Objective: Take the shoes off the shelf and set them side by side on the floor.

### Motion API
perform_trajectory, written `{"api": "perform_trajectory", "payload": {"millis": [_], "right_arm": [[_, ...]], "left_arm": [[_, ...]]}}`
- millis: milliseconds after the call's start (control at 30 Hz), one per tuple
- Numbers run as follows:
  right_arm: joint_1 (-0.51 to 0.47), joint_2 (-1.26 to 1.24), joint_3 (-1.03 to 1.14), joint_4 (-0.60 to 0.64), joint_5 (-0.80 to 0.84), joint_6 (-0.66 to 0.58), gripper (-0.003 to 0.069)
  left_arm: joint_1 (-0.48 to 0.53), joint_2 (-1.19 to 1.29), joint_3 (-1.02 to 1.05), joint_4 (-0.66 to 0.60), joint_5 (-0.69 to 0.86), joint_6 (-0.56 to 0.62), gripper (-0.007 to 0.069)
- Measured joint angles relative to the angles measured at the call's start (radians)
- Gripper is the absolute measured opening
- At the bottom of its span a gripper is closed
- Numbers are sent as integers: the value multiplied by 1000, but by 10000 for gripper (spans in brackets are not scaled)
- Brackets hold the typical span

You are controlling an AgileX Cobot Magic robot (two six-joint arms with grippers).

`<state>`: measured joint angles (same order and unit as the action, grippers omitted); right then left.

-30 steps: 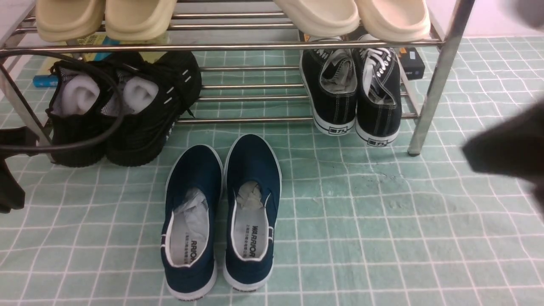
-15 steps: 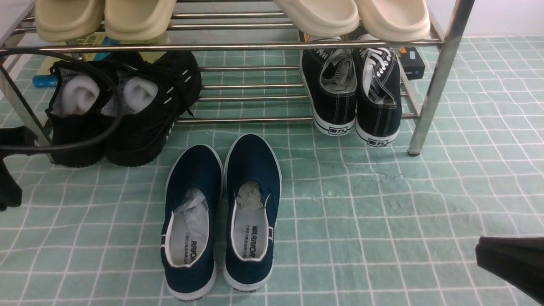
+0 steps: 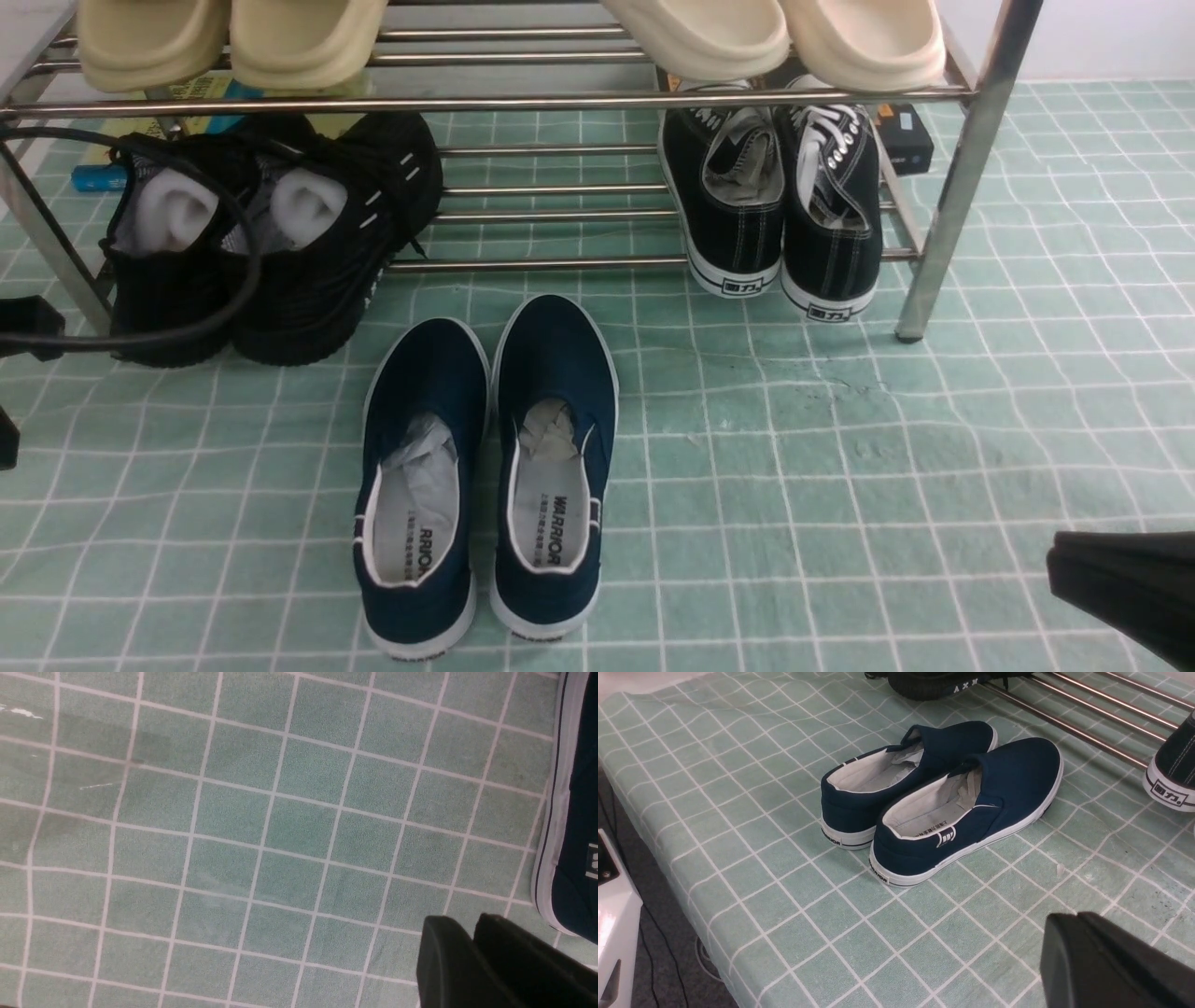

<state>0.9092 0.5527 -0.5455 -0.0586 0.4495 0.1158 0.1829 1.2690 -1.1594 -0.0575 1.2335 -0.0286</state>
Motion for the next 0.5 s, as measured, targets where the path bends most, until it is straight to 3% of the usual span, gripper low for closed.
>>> {"api": "perform_trajectory", "payload": {"millis": [333,400,500], "right_arm": [[-20,-62,34,0,-5,0,1],[-64,-98,68,1,-17,0,3],[-210,-166,151,1,-29,0,3]], "left_arm": [[0,0,0,25,0,0,125],[0,0,0,32,0,0,125],[0,0,0,37,1,0,127]]}}
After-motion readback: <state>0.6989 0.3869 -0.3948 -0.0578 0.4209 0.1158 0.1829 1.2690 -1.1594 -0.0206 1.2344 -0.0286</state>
